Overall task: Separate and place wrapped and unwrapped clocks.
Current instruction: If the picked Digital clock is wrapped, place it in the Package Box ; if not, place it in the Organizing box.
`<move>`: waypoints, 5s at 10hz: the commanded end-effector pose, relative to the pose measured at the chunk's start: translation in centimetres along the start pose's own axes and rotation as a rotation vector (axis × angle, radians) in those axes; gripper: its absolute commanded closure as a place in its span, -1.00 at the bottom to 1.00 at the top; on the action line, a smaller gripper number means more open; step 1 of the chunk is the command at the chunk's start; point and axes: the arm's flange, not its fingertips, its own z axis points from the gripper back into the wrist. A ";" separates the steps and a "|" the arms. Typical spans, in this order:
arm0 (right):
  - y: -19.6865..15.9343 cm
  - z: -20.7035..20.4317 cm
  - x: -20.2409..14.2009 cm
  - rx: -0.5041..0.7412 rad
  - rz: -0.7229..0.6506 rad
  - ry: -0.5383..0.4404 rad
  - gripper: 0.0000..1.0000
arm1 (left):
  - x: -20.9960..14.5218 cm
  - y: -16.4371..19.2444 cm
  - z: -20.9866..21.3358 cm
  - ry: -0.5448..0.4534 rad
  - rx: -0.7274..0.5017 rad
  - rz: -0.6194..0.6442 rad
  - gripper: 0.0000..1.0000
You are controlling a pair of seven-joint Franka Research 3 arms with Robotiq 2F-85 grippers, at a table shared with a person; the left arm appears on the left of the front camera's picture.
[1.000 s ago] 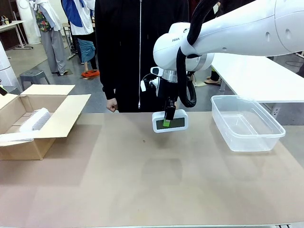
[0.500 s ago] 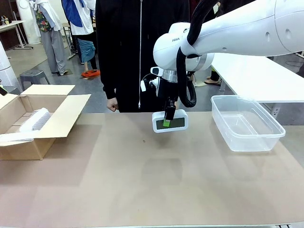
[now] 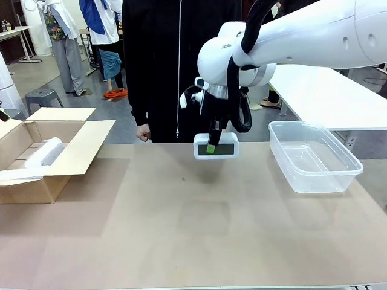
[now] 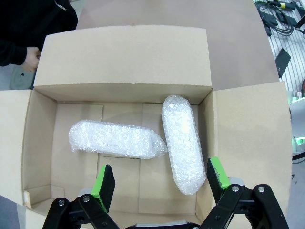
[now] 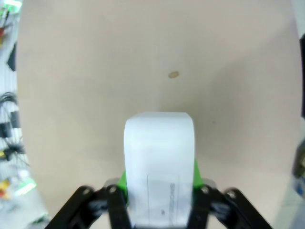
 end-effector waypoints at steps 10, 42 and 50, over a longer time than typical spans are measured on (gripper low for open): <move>-3.0 11.9 -12.1 -0.290 -0.765 -0.136 0.00 | 0.0 -0.1 0.1 0.010 -0.002 -0.002 -1.00; -9.5 2.2 -29.2 -0.147 -1.206 -0.041 -1.00 | 0.0 -0.1 0.1 0.010 -0.002 -0.002 -1.00; -4.3 9.8 -24.4 -0.381 -1.242 0.081 -1.00 | 0.0 -0.1 0.1 0.010 -0.002 -0.002 -1.00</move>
